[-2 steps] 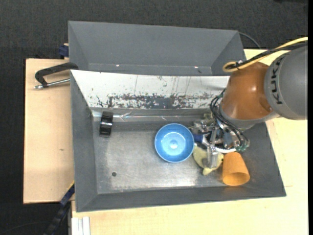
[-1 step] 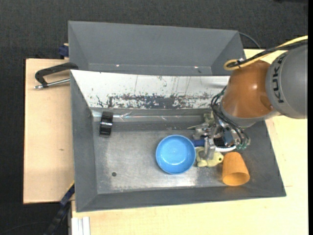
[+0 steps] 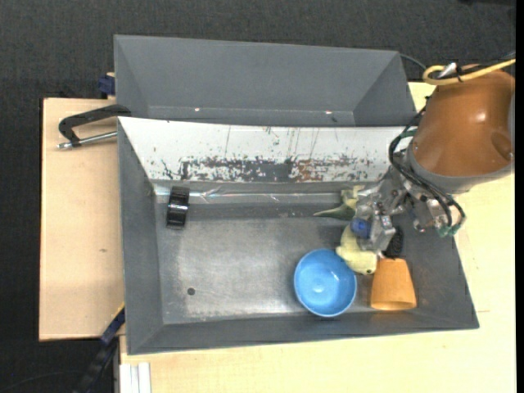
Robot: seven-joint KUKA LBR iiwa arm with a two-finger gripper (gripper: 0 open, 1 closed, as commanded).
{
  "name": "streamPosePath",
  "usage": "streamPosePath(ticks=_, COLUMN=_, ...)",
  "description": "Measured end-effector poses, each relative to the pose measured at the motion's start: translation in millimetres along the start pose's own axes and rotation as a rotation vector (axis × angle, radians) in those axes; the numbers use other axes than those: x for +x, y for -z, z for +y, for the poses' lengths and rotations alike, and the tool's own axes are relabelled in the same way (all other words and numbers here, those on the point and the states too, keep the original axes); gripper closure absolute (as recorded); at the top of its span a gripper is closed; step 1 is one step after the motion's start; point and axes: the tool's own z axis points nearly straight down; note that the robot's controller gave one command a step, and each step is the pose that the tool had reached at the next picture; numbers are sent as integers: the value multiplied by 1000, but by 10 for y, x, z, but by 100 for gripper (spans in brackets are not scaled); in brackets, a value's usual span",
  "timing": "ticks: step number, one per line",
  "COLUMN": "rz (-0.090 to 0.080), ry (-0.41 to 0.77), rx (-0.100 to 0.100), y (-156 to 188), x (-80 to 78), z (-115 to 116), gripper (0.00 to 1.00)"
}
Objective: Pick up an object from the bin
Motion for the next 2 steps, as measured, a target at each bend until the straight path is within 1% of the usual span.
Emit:
streamPosePath(ticks=1, rz=7, ry=-117, rx=-16, y=-1174, x=-70, z=-453, gripper=100)
streamPosePath(ticks=2, rz=-2, ry=-91, rx=0, y=263, x=-136, z=-822, gripper=100)
